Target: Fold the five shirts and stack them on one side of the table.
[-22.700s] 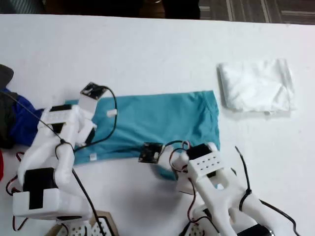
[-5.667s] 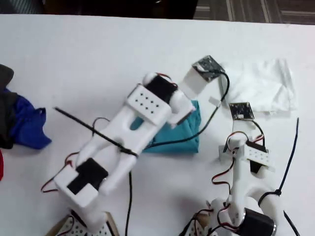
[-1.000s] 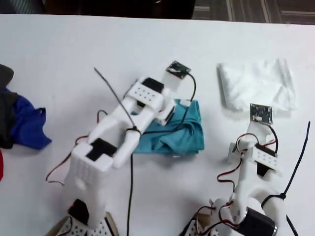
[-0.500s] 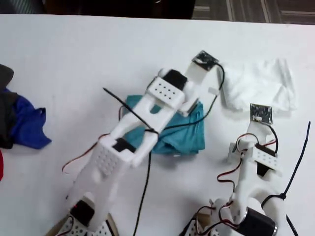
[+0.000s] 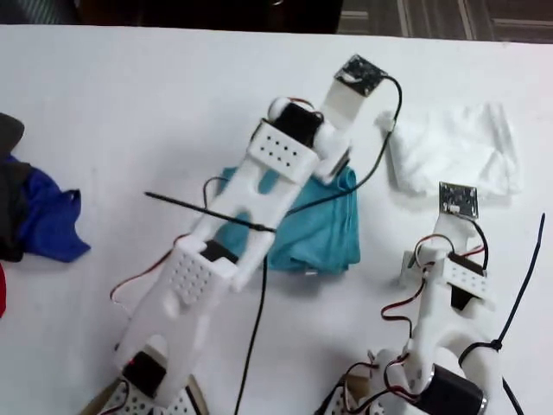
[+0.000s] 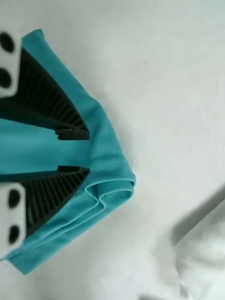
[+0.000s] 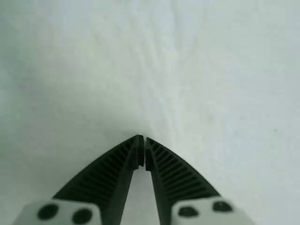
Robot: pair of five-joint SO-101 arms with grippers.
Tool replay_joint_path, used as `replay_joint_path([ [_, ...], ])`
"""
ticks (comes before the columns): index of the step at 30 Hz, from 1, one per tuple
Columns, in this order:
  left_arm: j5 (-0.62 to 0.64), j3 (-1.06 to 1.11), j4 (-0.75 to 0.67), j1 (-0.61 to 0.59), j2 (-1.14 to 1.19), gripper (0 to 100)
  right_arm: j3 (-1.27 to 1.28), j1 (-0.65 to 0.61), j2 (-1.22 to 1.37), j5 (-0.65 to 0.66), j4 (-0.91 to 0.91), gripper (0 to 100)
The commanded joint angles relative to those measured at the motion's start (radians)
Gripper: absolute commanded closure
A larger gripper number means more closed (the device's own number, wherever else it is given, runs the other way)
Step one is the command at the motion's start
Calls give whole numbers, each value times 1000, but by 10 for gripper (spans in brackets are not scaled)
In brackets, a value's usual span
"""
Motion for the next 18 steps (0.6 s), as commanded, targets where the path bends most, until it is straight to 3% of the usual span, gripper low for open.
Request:
replay_joint_path([
  [1, 5, 59, -6, 0, -9, 880, -8, 7, -41, -8, -16, 978],
  [14, 9, 168, -229, 26, -9, 879, -8, 7, -39, -8, -16, 978],
  [18, 9, 170, -241, 26, -9, 878, -8, 7, -39, -8, -16, 978],
])
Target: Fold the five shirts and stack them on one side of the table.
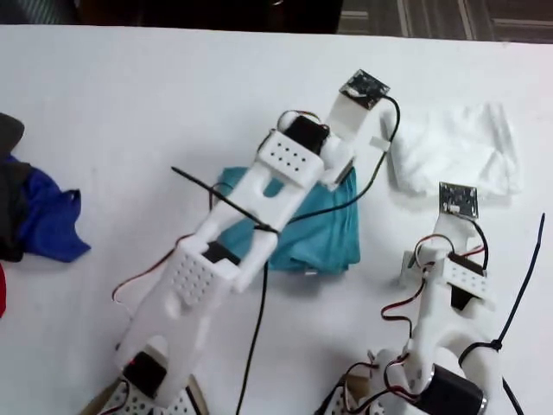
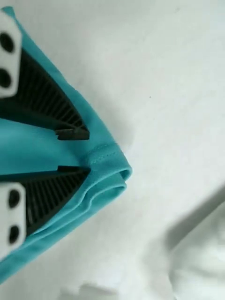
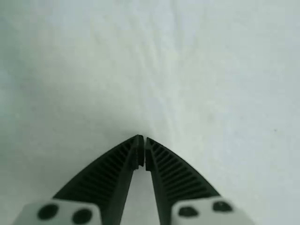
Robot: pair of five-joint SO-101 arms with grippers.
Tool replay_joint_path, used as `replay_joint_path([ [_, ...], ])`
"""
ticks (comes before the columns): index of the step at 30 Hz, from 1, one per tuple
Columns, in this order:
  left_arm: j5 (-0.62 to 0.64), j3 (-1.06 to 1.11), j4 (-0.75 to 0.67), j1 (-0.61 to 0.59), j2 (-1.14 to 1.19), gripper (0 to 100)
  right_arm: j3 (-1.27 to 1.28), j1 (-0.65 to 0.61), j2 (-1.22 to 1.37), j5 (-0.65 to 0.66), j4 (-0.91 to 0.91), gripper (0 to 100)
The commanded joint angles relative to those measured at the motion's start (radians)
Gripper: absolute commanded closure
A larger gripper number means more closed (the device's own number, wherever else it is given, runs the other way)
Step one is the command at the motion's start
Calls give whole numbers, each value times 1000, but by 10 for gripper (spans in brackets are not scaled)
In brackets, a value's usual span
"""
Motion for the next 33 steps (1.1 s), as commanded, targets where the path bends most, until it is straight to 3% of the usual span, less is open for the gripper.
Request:
replay_joint_path([
  [1, 8, -8, -20, 11, -14, 879, -8, 7, -39, -8, -16, 978],
  [4, 6, -33, 15, 3, -28, 880, -8, 7, -39, -8, -16, 978],
  [10, -6, -222, 241, -34, -43, 878, -8, 7, -41, -9, -16, 978],
  [15, -137, -355, 408, -112, -46, 880, -8, 7, -41, -9, -16, 977],
  [20, -146, -354, 417, -232, -95, 880, -8, 7, -41, -9, -16, 974],
  [25, -149, -133, 417, -304, -301, 880, -29, 4, -42, -9, 4, 974],
  [30, -153, 297, 408, -393, -621, 880, -244, -28, -41, -12, 314, 974],
  [33, -155, 618, 334, -474, -784, 880, -423, -77, -33, -12, 489, 974],
])
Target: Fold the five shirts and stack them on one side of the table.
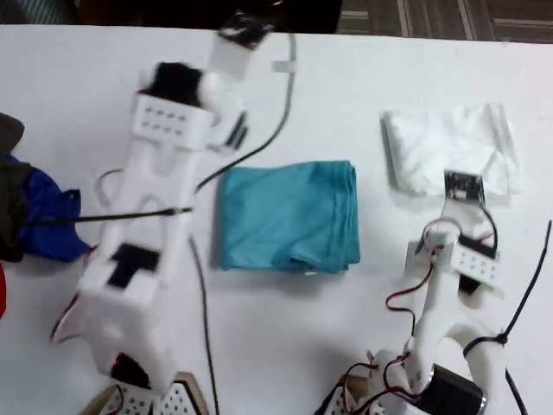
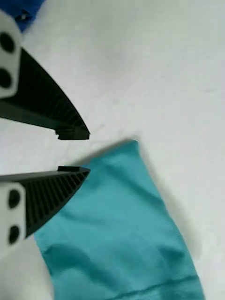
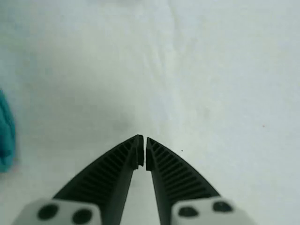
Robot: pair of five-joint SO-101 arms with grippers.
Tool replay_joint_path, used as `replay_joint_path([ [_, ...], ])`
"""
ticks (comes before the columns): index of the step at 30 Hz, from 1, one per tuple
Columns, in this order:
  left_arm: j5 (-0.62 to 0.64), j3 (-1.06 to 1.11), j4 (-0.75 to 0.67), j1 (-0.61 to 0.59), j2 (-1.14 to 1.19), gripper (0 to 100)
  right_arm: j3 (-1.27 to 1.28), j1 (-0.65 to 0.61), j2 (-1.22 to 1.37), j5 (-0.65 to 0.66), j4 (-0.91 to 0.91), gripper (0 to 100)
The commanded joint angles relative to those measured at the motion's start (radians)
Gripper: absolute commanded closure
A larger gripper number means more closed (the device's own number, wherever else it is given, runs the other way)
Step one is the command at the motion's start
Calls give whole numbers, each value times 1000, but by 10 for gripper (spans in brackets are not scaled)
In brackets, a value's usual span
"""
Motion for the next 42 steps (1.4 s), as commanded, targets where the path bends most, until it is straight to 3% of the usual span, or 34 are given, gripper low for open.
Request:
replay_joint_path([
  [1, -9, 415, -110, -106, -255, 880, -232, -70, -33, -6, 216, 974],
  [4, -44, 750, -292, -199, -408, 880, -367, -188, -33, 2, 349, 974],
  [12, -129, 1440, -724, -388, -732, 880, -427, -697, -33, 72, 504, 922],
  [16, -143, 1627, -901, -468, -792, 880, -427, -828, -33, 77, 506, 882],
  [22, -135, 1745, -1017, -480, -790, 880, -384, -924, -31, 75, 504, 882],
  [32, -132, 1801, -1092, -477, -792, 880, -195, -914, -31, 75, 349, 882],
  [35, -132, 1802, -1091, -477, -792, 880, -195, -828, -31, 98, 320, 883],
  [42, -132, 1811, -1092, -476, -792, 880, -190, -616, -30, 302, 309, 899],
])
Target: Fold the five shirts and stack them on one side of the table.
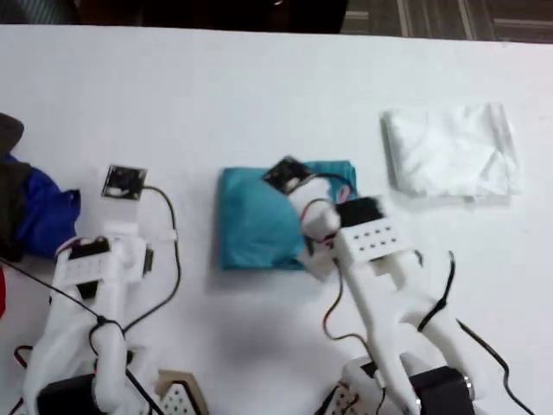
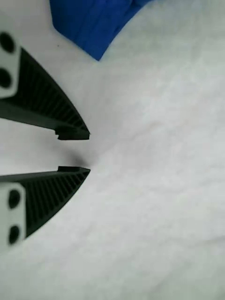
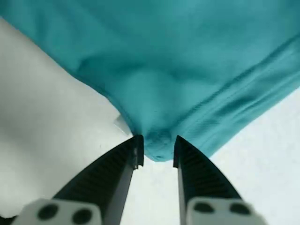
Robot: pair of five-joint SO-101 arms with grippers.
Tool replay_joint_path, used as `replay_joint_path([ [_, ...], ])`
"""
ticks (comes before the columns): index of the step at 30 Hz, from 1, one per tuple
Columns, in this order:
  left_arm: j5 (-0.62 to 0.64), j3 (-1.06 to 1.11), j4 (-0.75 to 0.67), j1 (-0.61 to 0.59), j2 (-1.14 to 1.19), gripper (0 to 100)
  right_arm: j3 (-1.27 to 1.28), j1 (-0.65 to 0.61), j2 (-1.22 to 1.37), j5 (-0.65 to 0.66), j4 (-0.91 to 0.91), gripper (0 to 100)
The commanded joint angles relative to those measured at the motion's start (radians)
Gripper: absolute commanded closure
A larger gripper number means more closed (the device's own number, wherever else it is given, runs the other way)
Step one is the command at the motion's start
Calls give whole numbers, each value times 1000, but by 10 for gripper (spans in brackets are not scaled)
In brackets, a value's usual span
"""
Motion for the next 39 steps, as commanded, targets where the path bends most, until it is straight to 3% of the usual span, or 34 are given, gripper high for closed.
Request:
replay_joint_path([
  [1, 2, -4, -15, -2, -31, 880, -5, 81, -30, 75, -15, 913],
  [7, 2, -4, -17, -2, -31, 880, -29, 18, -41, 77, 36, 936],
  [15, 2, -4, -17, -2, -31, 880, -71, -114, -30, -77, 68, 885],
  [18, 2, -2, -17, -2, -31, 880, -64, -117, -24, -77, 53, 843],
  [29, 2, -2, -17, -2, -31, 880, -41, -119, 228, -78, -87, 844],
  [39, 2, 1, -34, -2, -31, 880, -43, -77, 243, -69, -104, 844],
])
